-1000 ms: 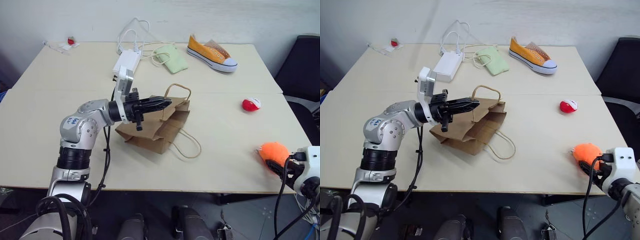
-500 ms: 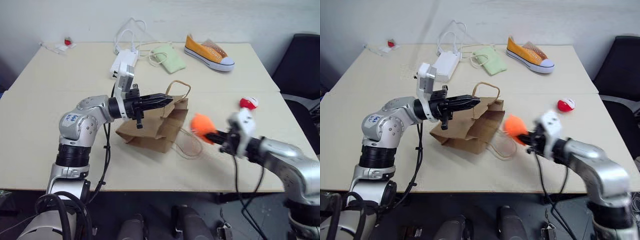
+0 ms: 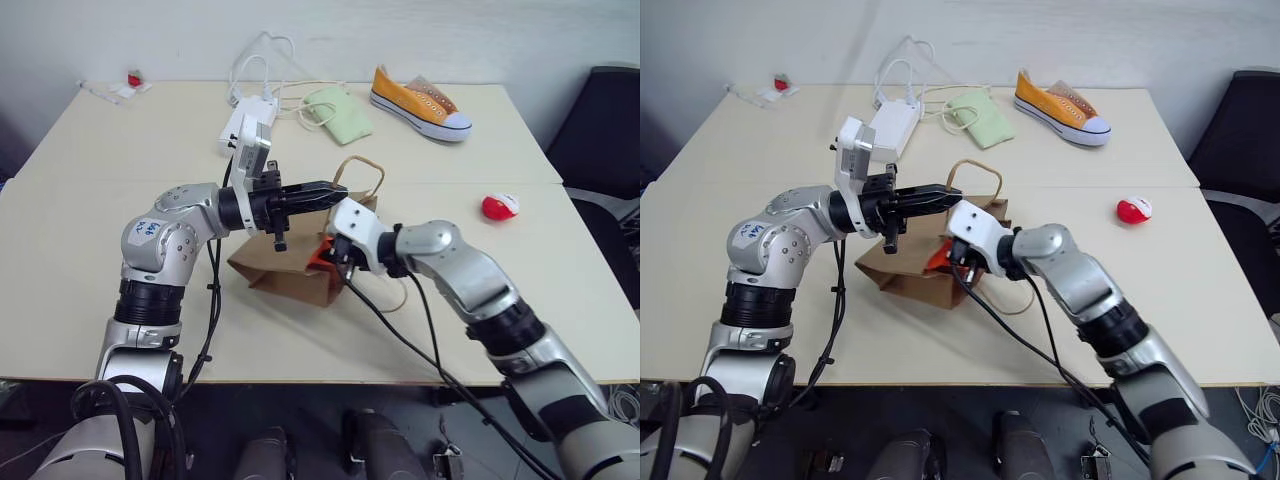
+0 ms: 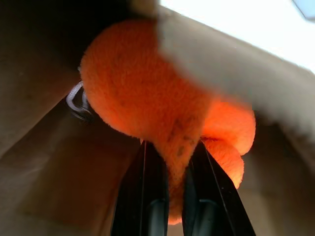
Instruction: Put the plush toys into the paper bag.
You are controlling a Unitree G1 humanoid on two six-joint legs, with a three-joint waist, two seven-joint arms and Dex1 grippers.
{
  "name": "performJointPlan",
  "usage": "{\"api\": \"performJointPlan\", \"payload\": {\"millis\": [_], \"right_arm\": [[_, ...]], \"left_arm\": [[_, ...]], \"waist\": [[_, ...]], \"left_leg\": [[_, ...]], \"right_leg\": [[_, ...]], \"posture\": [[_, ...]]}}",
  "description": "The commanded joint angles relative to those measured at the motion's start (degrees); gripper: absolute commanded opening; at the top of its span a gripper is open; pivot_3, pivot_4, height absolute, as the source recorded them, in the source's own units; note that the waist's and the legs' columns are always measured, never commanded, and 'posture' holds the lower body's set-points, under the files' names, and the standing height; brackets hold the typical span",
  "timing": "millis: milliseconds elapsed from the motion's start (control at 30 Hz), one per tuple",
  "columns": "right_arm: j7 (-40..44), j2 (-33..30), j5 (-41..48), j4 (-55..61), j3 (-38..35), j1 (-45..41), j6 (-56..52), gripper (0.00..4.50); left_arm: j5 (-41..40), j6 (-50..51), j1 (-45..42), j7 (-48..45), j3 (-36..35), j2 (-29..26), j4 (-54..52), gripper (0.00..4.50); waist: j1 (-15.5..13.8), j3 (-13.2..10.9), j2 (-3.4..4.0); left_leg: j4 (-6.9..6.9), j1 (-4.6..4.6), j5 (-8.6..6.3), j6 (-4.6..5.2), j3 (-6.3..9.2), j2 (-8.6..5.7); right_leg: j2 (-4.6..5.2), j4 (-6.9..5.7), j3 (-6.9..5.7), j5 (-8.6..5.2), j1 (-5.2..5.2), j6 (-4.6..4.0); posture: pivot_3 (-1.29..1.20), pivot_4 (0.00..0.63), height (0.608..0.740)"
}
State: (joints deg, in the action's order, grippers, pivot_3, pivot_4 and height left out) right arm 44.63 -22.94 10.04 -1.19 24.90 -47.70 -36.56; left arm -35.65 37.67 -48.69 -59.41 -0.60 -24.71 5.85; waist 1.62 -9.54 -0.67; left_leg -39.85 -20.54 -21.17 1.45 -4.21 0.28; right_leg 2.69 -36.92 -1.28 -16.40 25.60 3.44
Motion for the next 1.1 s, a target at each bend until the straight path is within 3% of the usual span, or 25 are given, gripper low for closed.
{"api": "performJointPlan", "payload": {"millis": [33,233,367,400,533,667,767,900,1100], "right_arm": [[-3.2,6.1,0.0,-7.0,-3.6,-2.6,2.7,0.7],[-3.5,6.3,2.2,-0.8,-8.7,-1.4,-1.7,2.82],[-3.9,0.9,13.1,18.2,-21.5,5.7,-17.3,4.29],[-4.4,0.3,14.4,20.4,-23.2,6.6,-19.2,4.48],[-6.3,-6.9,18.1,28.2,-34.8,13.7,-25.5,4.48],[-7.7,-15.0,15.7,24.0,-40.4,17.3,-24.2,4.48],[-14.5,-19.1,5.0,9.0,-37.0,14.9,-12.9,4.48],[-26.5,-15.9,-3.7,-14.4,-34.4,5.1,-0.9,4.48],[-30.2,-12.0,-9.6,-41.3,-29.7,-7.7,7.2,4.48]], "left_arm": [[-0.1,-1.0,-0.8,0.3,-0.5,0.4,-1.4,0.0],[0.0,-0.8,-0.6,1.1,-1.5,-0.1,-1.4,0.0],[-0.3,-0.6,0.0,2.4,-2.7,-0.5,-1.8,0.0],[-0.5,-0.4,0.2,2.8,-2.9,-0.5,-2.0,0.0],[-2.3,0.7,0.7,6.3,-4.5,1.3,-3.3,0.0],[-2.2,0.5,1.6,7.2,-4.4,1.6,-4.7,0.0],[-2.0,0.3,2.3,7.0,-4.5,1.2,-5.1,0.0],[-1.8,0.0,2.5,6.9,-4.3,1.3,-5.2,0.0],[-2.0,0.1,2.2,7.0,-4.5,1.2,-5.5,0.0]], "waist": [[0.2,0.0,0.0],[0.0,0.0,0.07],[-0.3,-0.1,0.12],[-0.3,-0.1,0.13],[-0.6,-0.1,0.13],[-0.7,-0.1,0.16],[-0.3,-0.1,0.18],[0.2,-0.1,0.21],[0.3,-0.2,0.39]], "left_leg": [[0.0,0.0,0.0,-0.01,0.0,0.01],[-0.01,-0.04,0.01,-0.01,0.01,0.01],[-0.11,-0.26,0.0,-0.01,0.43,-0.04],[-0.13,-0.35,0.0,-0.01,0.49,-0.06],[-0.21,-0.56,0.0,-0.01,0.62,-0.07],[-0.19,-0.55,0.01,0.0,0.57,-0.1],[-0.17,-0.51,0.03,-0.01,0.52,-0.1],[-0.16,-0.4,0.1,-0.02,0.35,-0.14],[-0.08,-0.58,0.23,-0.12,0.25,-0.11]], "right_leg": [[0.0,-0.01,-0.01,0.0,0.0,0.0],[0.02,-0.04,-0.03,0.0,0.04,0.0],[0.07,-0.01,-0.13,0.0,0.04,0.0],[0.08,0.01,-0.14,0.0,0.07,0.0],[0.08,0.04,-0.21,0.01,0.18,0.02],[0.08,0.05,-0.15,0.01,0.18,0.02],[0.06,0.02,-0.11,0.01,0.18,0.02],[0.05,-0.02,0.03,0.01,0.17,0.02],[-0.05,-0.19,0.11,0.01,0.46,0.02]], "posture": [[0.0,0.15,0.74],[0.0,0.15,0.74],[0.0,0.15,0.74],[0.0,0.15,0.74],[0.0,0.15,0.74],[0.0,0.15,0.74],[0.0,0.15,0.74],[0.0,0.15,0.74],[0.0,0.15,0.74]]}}
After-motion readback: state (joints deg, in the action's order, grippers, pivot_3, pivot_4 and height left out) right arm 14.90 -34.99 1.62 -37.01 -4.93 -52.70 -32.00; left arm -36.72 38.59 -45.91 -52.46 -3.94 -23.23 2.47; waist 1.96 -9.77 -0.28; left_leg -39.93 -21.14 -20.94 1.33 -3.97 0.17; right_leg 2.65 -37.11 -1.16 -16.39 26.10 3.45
